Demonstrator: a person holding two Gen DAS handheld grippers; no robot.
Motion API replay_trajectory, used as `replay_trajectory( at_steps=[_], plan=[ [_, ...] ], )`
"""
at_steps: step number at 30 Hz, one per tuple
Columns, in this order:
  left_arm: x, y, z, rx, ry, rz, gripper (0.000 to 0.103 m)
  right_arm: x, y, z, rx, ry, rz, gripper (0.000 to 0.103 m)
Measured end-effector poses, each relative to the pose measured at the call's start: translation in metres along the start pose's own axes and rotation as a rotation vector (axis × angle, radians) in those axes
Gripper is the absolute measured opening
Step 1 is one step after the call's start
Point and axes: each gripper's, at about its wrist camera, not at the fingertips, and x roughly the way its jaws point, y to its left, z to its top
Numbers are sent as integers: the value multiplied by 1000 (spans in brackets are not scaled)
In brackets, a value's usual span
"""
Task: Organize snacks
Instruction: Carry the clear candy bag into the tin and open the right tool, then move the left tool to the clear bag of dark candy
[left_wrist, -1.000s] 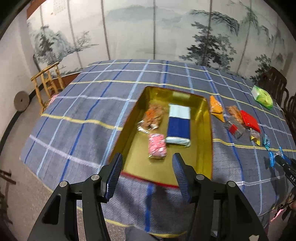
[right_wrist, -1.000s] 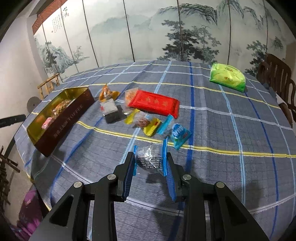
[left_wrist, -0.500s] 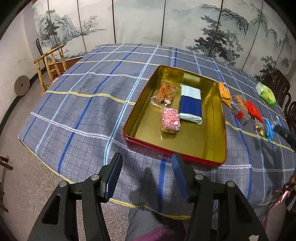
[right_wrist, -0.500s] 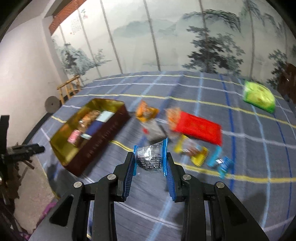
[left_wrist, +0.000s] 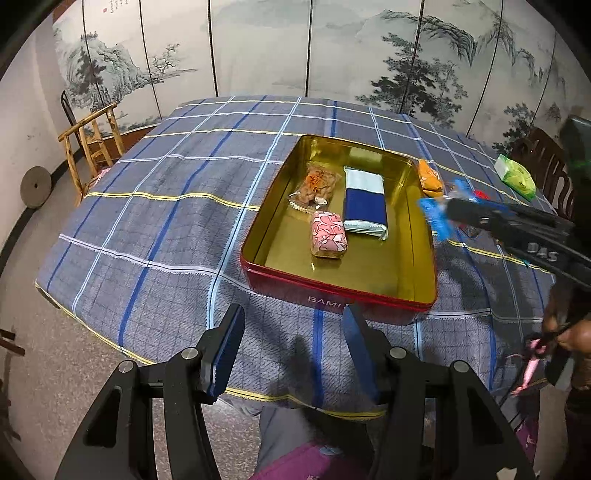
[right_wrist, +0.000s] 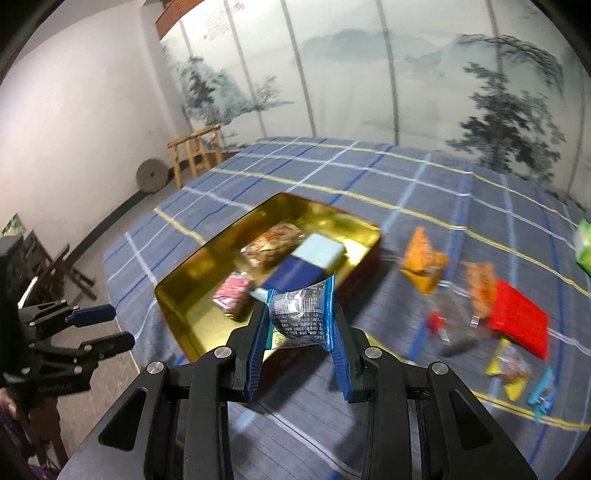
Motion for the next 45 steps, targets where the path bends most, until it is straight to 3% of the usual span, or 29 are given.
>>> replay_trajectory(
  at_steps=[17, 33, 45],
  plan=[
    [9, 10, -5, 4, 17, 9, 52, 67, 39, 5, -76, 124, 11, 34],
    [18, 16, -9, 5, 41, 11, 52, 79, 44, 5, -86, 155, -7, 34],
    [19, 16, -12, 7, 48, 16, 52, 70, 40, 6, -50, 111, -15, 34]
  ],
)
